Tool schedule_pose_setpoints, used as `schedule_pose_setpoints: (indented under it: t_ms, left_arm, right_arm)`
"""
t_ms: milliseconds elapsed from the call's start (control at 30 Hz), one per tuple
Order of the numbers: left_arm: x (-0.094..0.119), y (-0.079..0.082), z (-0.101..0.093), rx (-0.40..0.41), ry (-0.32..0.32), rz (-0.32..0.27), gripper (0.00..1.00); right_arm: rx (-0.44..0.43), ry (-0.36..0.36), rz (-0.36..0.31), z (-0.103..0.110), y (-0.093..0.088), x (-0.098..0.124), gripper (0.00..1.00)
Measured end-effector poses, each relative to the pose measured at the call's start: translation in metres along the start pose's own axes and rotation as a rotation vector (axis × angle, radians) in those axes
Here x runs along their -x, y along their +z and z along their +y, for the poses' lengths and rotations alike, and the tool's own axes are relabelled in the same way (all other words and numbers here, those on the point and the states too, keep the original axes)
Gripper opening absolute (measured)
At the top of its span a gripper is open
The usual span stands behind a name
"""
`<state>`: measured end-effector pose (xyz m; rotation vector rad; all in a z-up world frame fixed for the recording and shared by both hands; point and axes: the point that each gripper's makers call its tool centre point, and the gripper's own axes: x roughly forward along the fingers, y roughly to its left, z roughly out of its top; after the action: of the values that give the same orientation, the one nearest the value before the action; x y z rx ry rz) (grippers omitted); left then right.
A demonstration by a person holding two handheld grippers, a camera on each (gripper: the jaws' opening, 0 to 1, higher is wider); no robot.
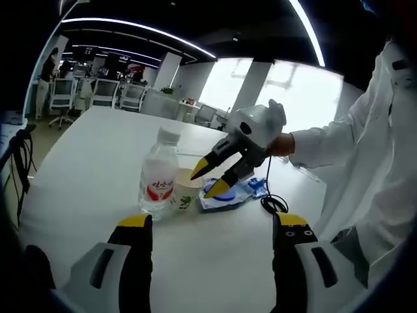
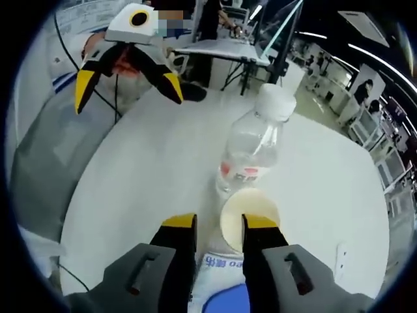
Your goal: Arrange the tabletop items into an orderly group along one side of the table until the central work area is clear of visible clutter.
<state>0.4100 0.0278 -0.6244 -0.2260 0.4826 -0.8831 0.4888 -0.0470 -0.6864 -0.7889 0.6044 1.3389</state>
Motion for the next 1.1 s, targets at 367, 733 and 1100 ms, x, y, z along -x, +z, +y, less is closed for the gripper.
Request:
schedule_pose_setpoints:
  t_ms: [367, 733, 1100]
  left_arm:
    - [0.0, 0.007, -0.005, -0.016, -0.009, 0.001, 0.77]
    - [-0.002, 0.01, -0.01, -0.031, -0.018, 0.008, 0.77]
    - [-0.001, 0.015, -0.016, -0.051, -0.029, 0.009, 0.78]
  right_arm:
    - [-0.049, -0.045, -0.044, -0.004, 0.008, 0.013, 0.32]
    - [-0.084, -0.094, -0.084, -0.007, 0.012, 0.028, 0.36]
    - [-0.152, -0.157, -0.131, -0.008, 0.011, 0.049, 0.45]
